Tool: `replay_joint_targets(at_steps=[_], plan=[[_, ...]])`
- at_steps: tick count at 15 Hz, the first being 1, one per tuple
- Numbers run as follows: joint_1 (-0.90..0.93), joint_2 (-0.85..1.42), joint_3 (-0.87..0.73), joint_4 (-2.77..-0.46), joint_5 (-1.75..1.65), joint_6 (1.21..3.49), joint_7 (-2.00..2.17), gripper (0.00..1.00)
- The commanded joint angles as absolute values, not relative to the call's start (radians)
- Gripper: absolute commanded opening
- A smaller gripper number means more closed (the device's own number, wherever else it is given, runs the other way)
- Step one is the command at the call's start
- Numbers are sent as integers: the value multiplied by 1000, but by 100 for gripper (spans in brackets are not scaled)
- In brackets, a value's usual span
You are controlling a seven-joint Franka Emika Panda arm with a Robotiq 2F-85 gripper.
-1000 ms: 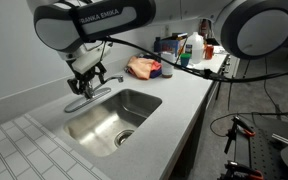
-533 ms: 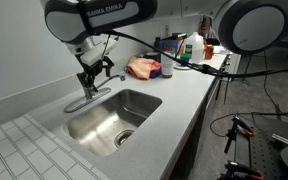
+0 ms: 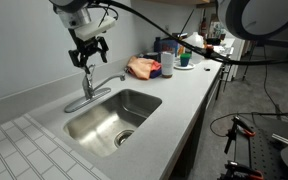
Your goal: Move the faucet of the sink to the right.
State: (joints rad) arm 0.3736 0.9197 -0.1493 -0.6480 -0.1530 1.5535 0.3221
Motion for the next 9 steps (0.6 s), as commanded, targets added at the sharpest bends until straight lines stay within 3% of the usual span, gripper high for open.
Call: replay_joint_targets(at_steps=[1, 9], plan=[[353, 914, -140, -626, -134, 1537, 307, 100], [302, 928, -135, -667, -118, 1555, 313, 100]])
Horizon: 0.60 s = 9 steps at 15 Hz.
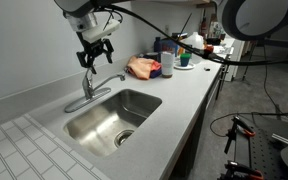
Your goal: Move the faucet of the sink to the right.
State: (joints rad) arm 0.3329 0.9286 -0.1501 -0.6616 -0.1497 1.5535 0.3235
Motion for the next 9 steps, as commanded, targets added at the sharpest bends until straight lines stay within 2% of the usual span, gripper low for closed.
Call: replay_joint_targets(at_steps=[1, 9], plan=[[294, 928, -133, -674, -114, 1557, 312, 100], [283, 921, -117, -762, -93, 1495, 265, 100]])
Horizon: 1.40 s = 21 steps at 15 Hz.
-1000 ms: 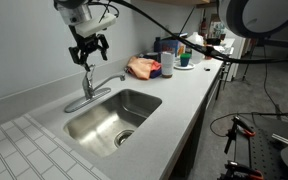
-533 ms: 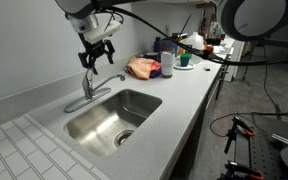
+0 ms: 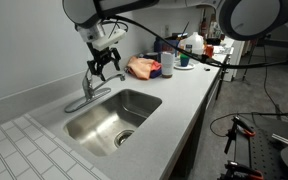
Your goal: Move the faucet of the sink to the right.
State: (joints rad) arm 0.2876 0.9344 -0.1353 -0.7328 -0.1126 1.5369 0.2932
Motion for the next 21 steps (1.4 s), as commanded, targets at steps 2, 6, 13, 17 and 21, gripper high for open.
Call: replay_joint_targets(at_steps=[2, 6, 13, 17, 21], plan=[[288, 916, -110, -787, -92, 1487, 262, 100], [296, 901, -89, -828, -92, 1473, 259, 100], [309, 873, -46, -872, -88, 1474, 249, 100], [313, 856, -28, -895, -88, 1483, 232, 100], [311, 851, -19, -895, -95, 1494, 230, 100]])
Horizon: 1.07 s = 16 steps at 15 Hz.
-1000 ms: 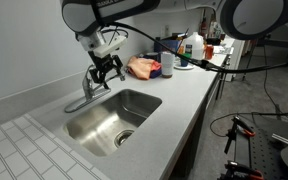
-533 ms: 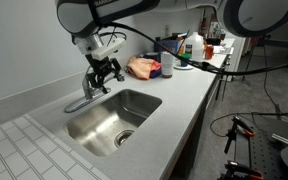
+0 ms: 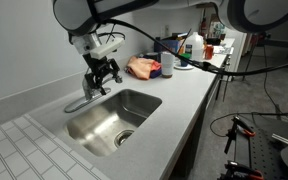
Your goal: Move the faucet of the sink to the right.
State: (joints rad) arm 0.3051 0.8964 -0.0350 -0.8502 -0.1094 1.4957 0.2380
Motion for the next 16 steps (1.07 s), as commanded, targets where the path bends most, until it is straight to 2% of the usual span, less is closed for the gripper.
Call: replay_joint_targets(at_steps=[1, 9, 16], plan=[[310, 848, -24, -892, -104, 1499, 227, 100], [321, 673, -48, -1003, -213, 1591, 201, 100], [281, 414, -50, -1253, -211, 1605, 148, 100]])
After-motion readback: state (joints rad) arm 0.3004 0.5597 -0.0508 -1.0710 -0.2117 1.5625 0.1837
